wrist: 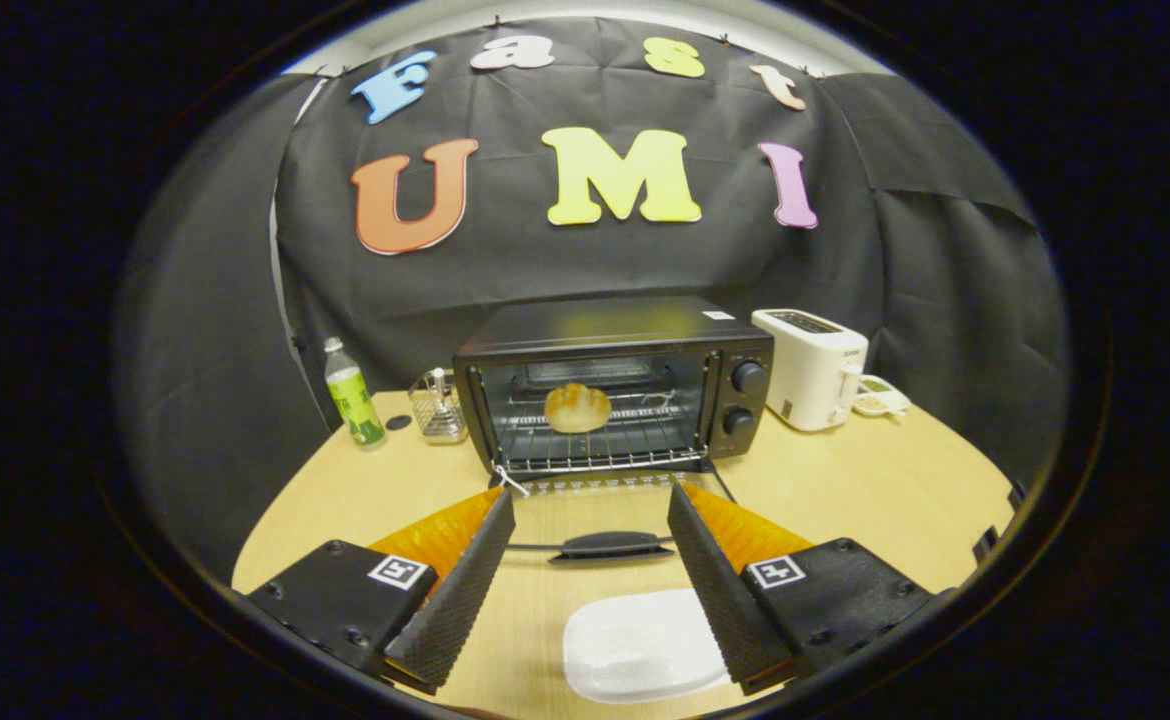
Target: Open the toaster oven, put the food inside, and close the toaster oven door.
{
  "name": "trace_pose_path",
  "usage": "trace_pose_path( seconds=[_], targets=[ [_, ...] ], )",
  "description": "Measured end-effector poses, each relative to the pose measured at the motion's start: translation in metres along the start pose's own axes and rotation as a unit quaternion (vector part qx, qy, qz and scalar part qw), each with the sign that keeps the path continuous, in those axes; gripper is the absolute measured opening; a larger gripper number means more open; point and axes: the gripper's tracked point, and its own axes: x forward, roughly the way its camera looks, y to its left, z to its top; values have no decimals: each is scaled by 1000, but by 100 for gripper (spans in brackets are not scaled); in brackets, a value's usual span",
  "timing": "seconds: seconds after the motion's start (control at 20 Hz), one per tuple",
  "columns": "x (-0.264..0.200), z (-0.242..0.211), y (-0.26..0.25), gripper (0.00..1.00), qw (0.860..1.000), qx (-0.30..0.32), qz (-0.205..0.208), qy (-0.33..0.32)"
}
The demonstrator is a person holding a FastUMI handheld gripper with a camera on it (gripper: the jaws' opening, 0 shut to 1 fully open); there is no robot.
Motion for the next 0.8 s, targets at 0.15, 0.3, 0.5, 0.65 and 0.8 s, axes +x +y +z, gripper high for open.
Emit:
trace_pose_path(
  seconds=[0.15, 0.3, 0.5, 0.65, 0.8],
  targets=[
    [-7, -21, -11, 100, 1000, -15, -10, 19],
    [0, -45, -14, 100, 999, -22, -4, 47],
    [22, -69, -17, 100, 996, -14, 6, 82],
    [38, -84, -15, 100, 993, -6, 14, 115],
    [58, -95, -14, 100, 989, -19, 10, 145]
  ],
)
